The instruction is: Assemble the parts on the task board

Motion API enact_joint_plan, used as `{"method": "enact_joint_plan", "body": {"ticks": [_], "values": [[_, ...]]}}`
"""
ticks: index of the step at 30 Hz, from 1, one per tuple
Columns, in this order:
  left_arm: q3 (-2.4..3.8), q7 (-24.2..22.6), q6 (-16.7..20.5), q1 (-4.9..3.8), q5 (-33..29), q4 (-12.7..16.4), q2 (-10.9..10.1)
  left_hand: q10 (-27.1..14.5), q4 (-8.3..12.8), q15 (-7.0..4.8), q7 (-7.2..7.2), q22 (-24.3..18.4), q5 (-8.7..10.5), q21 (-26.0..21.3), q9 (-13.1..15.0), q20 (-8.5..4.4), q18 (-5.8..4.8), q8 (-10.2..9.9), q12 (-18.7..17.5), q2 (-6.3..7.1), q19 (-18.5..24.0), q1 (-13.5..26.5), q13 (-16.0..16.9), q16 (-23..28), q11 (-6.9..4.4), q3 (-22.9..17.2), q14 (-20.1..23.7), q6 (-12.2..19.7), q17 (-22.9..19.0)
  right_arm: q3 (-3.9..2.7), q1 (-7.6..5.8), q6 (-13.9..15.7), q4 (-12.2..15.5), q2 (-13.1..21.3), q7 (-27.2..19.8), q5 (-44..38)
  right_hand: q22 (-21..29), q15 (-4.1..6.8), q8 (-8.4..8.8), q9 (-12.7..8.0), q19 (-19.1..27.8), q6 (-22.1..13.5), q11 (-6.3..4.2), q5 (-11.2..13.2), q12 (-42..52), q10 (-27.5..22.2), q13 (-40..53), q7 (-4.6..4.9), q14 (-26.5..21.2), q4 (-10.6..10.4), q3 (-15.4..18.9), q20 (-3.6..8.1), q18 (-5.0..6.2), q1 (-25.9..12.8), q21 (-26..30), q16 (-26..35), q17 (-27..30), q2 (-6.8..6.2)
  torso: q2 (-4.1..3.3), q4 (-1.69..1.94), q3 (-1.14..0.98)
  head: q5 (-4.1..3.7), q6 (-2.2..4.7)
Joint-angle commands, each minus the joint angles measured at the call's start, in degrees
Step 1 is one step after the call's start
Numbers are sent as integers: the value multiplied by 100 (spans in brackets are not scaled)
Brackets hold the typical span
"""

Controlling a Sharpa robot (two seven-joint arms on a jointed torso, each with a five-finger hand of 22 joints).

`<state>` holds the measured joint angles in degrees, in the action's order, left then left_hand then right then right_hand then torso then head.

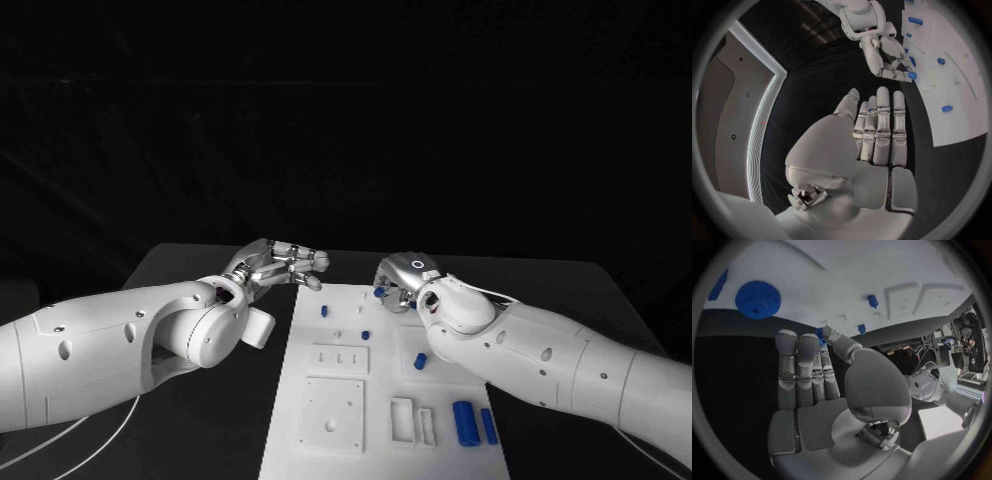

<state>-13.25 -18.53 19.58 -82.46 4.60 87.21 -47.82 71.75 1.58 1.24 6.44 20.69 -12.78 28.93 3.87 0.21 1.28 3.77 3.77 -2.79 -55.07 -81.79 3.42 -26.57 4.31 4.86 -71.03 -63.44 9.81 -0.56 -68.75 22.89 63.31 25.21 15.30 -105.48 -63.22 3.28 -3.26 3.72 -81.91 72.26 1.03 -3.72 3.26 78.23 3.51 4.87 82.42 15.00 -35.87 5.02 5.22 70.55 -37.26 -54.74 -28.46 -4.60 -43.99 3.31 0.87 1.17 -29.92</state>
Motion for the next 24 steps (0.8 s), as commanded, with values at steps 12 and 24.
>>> {"method": "enact_joint_plan", "body": {"ticks": [12, 24], "values": [[7, -15, -45, -72, 56, 3, 84, -31, 8, 9, 4, -5, 19, -22, 3, 5, 26, 2, -21, -22, -29, 40, 1, 27, -10, 23, -25, 42, -8, -3, -43, 69, -283, -299, 83, -229, -247, 52, -39, 22, -114, 66, 2, -5, 10, 29, 10, -43, -3, -31, -46, 9, 83, 55, 240, 46, 12, -25, -57, 52, 33, 33, 40], [7, -4, -41, -140, 78, 43, 123, -33, 19, 10, 6, -1, 21, -29, 3, 5, 24, 1, -22, -28, -27, 43, 1, 27, -9, 40, -23, 43, -13, -2, -69, -49, -466, -444, 0, -227, -399, 52, -39, 21, -164, 63, 5, -22, 11, 22, 9, -43, -5, -15, -37, 8, 81, 47, 404, 48, 24, -17, -109, 100, 60, 21, 89]]}}
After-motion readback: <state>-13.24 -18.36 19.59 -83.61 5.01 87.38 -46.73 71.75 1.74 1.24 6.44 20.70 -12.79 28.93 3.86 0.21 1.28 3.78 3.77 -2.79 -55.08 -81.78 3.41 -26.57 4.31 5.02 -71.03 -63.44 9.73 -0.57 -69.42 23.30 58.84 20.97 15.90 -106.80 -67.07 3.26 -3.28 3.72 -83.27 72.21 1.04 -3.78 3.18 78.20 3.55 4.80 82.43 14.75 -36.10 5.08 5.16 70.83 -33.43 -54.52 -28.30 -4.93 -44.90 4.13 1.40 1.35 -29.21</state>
